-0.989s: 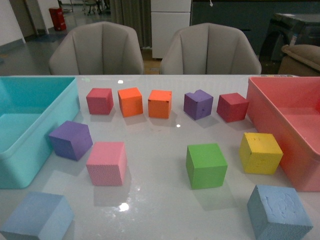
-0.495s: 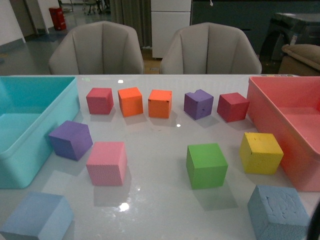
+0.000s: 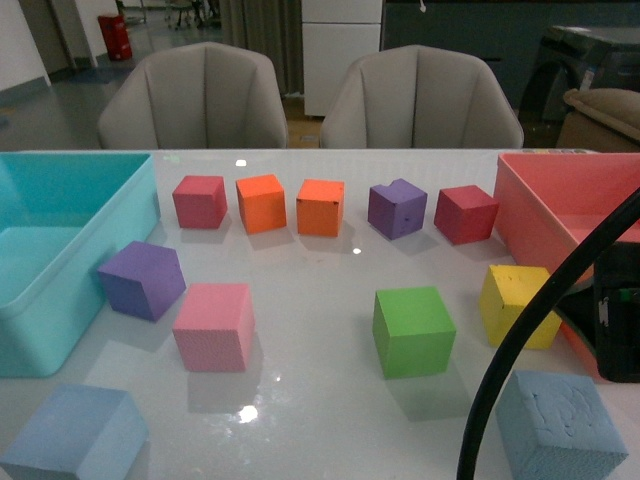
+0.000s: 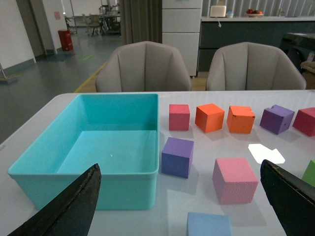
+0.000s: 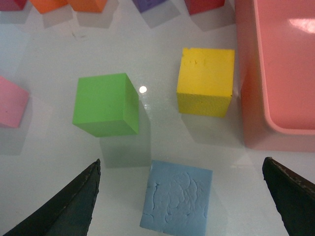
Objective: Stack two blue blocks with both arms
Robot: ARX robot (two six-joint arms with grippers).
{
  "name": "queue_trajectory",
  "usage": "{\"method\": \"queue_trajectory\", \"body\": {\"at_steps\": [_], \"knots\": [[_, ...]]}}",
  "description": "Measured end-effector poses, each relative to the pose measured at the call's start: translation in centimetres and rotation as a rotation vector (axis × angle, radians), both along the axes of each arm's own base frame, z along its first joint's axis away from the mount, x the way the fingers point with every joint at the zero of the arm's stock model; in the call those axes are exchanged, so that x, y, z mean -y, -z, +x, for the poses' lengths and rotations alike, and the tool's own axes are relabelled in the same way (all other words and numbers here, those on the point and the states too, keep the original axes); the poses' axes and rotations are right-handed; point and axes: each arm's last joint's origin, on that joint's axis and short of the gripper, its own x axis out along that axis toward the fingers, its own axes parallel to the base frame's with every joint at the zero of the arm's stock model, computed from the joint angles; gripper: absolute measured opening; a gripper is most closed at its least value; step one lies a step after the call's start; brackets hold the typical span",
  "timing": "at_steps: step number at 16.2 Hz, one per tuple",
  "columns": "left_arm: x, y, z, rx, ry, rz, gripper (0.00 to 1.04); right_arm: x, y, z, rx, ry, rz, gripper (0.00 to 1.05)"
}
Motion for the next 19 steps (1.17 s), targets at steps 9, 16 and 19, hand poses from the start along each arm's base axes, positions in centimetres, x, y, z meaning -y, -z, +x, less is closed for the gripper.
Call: {"method": "queue_trajectory", "body": {"at_steps": [9,16,19], "knots": [[0.0,0.0,0.0,0.0,0.0,0.0,0.98,-0.3,6.9,2.1,-0.229,0.052,0.08,0.98],[0.0,0.0,0.0,0.0,0.0,0.0,0.98,-1.3,8.9,3.8,-0.274,0.039,0.107,0.98],[0.0,0.0,0.0,0.0,0.0,0.0,0.98,-1.6,9.8,3.7,-0.303,0.037,0.093,0.98]]}}
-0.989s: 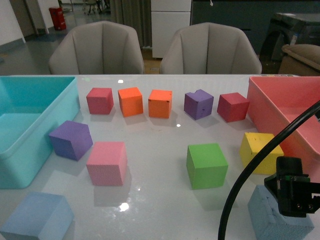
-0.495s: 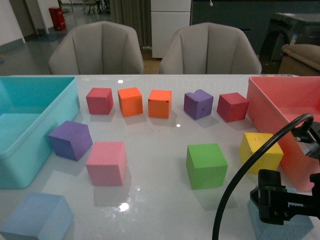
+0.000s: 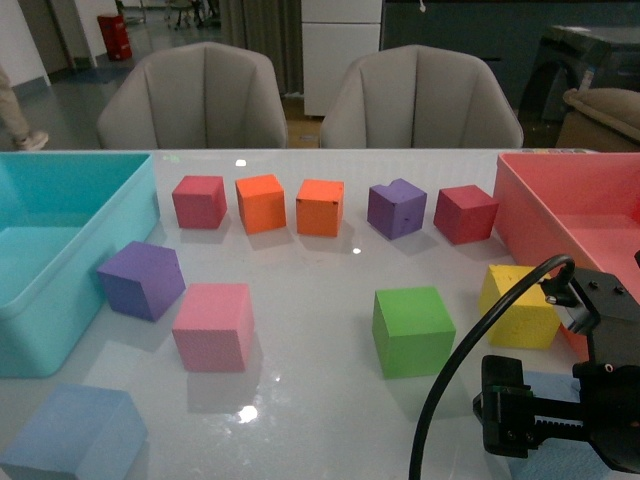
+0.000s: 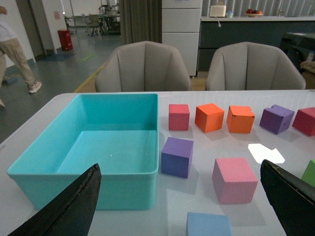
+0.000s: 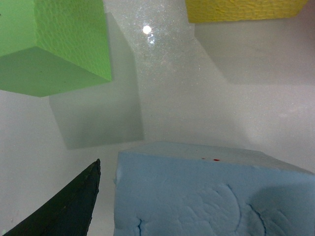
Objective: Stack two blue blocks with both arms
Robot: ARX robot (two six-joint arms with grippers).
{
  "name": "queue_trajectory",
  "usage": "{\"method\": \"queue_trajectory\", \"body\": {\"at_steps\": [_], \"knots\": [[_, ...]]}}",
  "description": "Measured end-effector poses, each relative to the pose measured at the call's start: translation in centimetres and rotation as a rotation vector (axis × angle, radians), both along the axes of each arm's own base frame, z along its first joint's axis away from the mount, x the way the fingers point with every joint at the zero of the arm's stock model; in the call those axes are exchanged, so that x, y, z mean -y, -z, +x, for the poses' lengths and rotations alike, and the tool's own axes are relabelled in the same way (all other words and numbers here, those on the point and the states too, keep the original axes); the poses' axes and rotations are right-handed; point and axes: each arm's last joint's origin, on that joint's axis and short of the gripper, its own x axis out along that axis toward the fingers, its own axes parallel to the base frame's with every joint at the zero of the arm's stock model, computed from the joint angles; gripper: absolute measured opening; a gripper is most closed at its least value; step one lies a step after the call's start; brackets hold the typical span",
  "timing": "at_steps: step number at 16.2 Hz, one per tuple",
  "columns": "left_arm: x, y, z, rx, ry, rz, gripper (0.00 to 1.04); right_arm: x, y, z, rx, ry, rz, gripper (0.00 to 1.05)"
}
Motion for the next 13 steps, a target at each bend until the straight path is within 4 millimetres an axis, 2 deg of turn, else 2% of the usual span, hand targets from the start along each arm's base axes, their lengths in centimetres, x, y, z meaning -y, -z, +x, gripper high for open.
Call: {"method": "queue_trajectory", "body": {"at_steps": [1,4,7,9,12,13], "knots": [[0.0,0.0,0.0,0.0,0.0,0.0,0.98,0.0,0.0,0.0,0.001,0.0,0.001,0.98],[0.0,0.0,0.0,0.0,0.0,0.0,0.98,0.1,0.2,-0.4,-0.003,0.002,-0.002,0.66],[0.0,0.0,0.0,0.0,0.0,0.0,0.98,0.3,-0.6,-1.1,0.006,0.008,-0.006,0.52],[0.0,0.0,0.0,0.0,0.0,0.0,0.98,0.5,-2.5,-1.6,0.056,0.018,-0.005,0.49],[0.0,0.0,0.0,0.0,0.0,0.0,0.98,1.0,-8.0,-2.7,0.235,0.048,0.008,0.49],[0.0,0.0,0.0,0.0,0.0,0.0,0.98,1.0,-9.3,-3.1,0.271,0.047,0.017,0.49]]}}
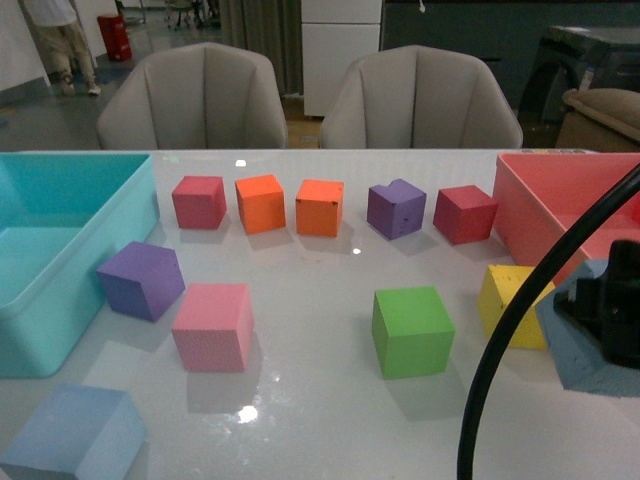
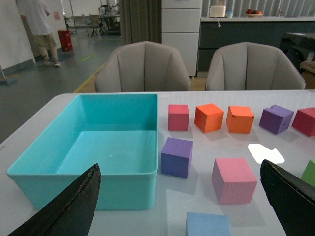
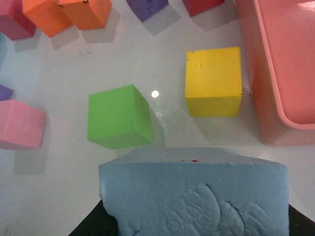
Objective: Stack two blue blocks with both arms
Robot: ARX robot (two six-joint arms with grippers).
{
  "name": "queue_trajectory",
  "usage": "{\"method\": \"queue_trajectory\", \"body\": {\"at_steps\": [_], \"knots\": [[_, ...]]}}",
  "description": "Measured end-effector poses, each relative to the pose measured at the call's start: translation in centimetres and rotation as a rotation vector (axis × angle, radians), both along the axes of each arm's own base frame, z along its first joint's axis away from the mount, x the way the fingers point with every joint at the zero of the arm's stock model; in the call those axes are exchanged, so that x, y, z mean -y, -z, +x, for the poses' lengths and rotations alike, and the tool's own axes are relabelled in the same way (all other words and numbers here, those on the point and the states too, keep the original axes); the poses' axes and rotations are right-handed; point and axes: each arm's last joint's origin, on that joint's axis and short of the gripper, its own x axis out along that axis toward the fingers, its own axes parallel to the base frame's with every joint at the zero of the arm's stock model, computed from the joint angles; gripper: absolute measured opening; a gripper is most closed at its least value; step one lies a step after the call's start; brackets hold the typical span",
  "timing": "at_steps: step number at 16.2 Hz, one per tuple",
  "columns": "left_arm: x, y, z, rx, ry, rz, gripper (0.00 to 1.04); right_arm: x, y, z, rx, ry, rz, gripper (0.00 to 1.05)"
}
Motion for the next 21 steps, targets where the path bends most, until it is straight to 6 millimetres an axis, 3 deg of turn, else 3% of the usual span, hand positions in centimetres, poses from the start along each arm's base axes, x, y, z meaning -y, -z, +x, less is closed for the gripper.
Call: {"method": "queue_trajectory", "body": {"at_steps": [2,5,8,13,21], "knots": [[0.0,0.0,0.0,0.0,0.0,0.0,0.98,-0.7,-0.8,-0.4,0.019,-0.021,-0.004,0.49],[0.0,0.0,0.0,0.0,0.0,0.0,0.98,-1.7,-0.8,1.4,-0.001,-0.042,-0.016,0.49],[0.0,0.0,0.0,0.0,0.0,0.0,0.98,-3.1,-1.7,5.8,0.002,-0.073,-0.015,0.49],[0.0,0.0,0.0,0.0,0.0,0.0,0.98,-8.6,-1.8,14.5,-0.037,-0.175,-0.053,0.49],[0.0,0.0,0.0,0.0,0.0,0.0,0.98,-11.3,-0.6,17.3,-0.07,-0.216,-0.068,0.49]]}}
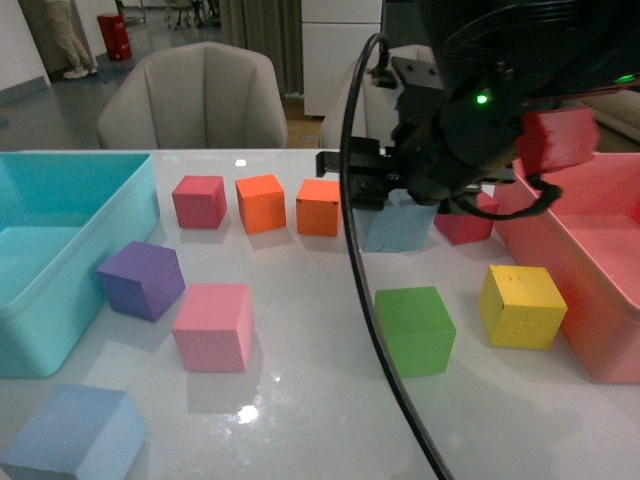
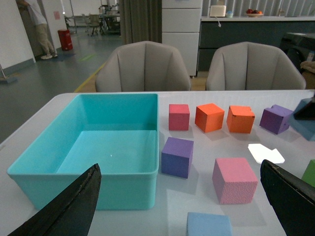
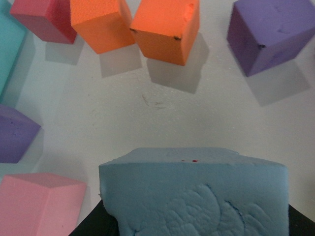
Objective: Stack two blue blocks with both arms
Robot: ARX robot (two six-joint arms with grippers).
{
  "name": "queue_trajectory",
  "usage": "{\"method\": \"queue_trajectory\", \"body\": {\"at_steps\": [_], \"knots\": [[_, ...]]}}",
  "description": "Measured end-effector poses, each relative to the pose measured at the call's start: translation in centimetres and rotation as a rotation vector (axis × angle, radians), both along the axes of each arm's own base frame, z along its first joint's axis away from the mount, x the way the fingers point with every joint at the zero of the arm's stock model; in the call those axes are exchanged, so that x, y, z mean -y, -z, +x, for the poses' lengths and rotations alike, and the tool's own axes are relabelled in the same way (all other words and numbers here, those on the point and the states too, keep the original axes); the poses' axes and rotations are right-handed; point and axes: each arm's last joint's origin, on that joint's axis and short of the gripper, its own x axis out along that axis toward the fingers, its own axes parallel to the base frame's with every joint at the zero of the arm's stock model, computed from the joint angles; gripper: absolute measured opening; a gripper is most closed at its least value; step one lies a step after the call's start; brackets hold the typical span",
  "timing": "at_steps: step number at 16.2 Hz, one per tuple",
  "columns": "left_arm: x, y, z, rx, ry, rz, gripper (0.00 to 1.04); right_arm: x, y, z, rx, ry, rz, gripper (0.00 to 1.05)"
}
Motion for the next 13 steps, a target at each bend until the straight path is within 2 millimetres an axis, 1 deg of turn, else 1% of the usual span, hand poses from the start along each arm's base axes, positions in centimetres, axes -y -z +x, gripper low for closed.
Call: {"method": "queue_trajectory", "body": {"at_steps": [1,7,10,11,12,13], "knots": [[0.0,0.0,0.0,0.0,0.0,0.0,0.98,-0.5,0.2,0.2,-0.004,-0.01,0.001,0.49],[0.0,0.0,0.0,0.0,0.0,0.0,0.98,-1.9,1.0,1.6,-0.026,-0.031,-0.002,0.49],[0.0,0.0,0.0,0.0,0.0,0.0,0.98,-3.1,1.6,3.4,-0.05,-0.039,-0.002,0.49],[0.0,0.0,0.0,0.0,0.0,0.0,0.98,-3.5,2.5,4.6,-0.102,-0.008,0.004,0.49],[0.0,0.0,0.0,0.0,0.0,0.0,0.98,-3.9,4.1,5.6,-0.166,0.033,0.012,0.49],[0.0,0.0,0.0,0.0,0.0,0.0,0.98,-4.2,5.0,6.4,-0.201,0.083,0.005,0.49]]}}
